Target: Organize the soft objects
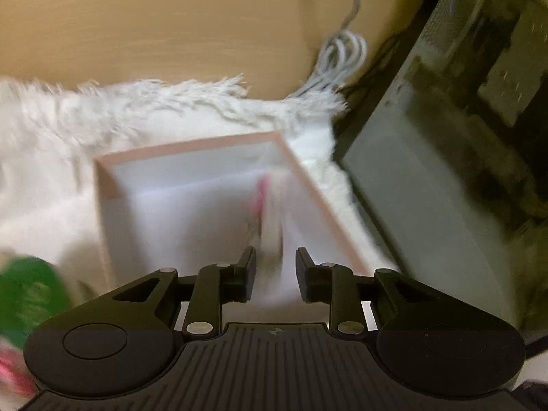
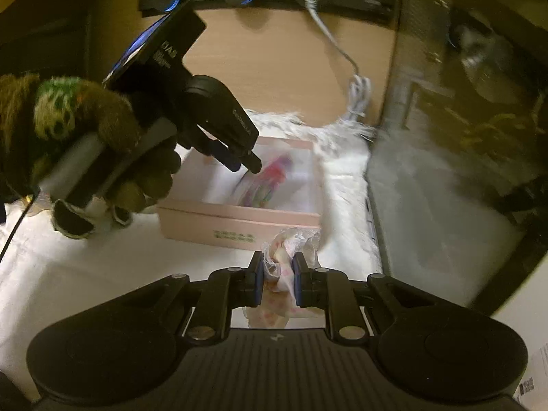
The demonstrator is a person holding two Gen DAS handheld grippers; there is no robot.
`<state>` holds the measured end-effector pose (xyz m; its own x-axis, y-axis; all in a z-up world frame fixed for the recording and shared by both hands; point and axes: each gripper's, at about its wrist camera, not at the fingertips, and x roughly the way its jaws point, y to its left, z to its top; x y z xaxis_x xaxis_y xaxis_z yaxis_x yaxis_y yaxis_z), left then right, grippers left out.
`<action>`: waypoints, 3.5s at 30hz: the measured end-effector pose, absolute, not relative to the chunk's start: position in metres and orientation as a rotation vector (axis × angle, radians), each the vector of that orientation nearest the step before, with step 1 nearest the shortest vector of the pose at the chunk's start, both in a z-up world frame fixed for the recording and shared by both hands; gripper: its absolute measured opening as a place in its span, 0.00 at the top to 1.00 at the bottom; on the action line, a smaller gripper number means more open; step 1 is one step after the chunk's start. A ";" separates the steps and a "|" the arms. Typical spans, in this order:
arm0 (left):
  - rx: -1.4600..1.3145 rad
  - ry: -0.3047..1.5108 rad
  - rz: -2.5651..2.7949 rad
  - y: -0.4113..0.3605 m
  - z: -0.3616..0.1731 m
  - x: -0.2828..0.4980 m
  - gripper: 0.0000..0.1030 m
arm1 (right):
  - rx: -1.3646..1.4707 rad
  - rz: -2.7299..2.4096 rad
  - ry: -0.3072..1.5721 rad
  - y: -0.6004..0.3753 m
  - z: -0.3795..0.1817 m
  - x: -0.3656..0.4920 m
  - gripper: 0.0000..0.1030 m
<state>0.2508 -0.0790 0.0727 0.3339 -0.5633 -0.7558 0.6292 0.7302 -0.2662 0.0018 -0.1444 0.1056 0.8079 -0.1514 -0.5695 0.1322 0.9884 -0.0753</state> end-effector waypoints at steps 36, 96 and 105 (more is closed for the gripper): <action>-0.195 0.691 -0.155 0.275 0.078 0.148 0.73 | -0.027 -0.147 0.770 -0.115 0.101 0.218 0.17; -0.290 0.683 -0.236 0.283 0.052 0.171 0.82 | 0.104 0.221 0.800 0.037 0.052 0.190 0.10; -0.274 0.715 -0.246 0.274 0.041 0.192 0.83 | 0.224 0.223 0.778 0.029 0.057 0.181 0.10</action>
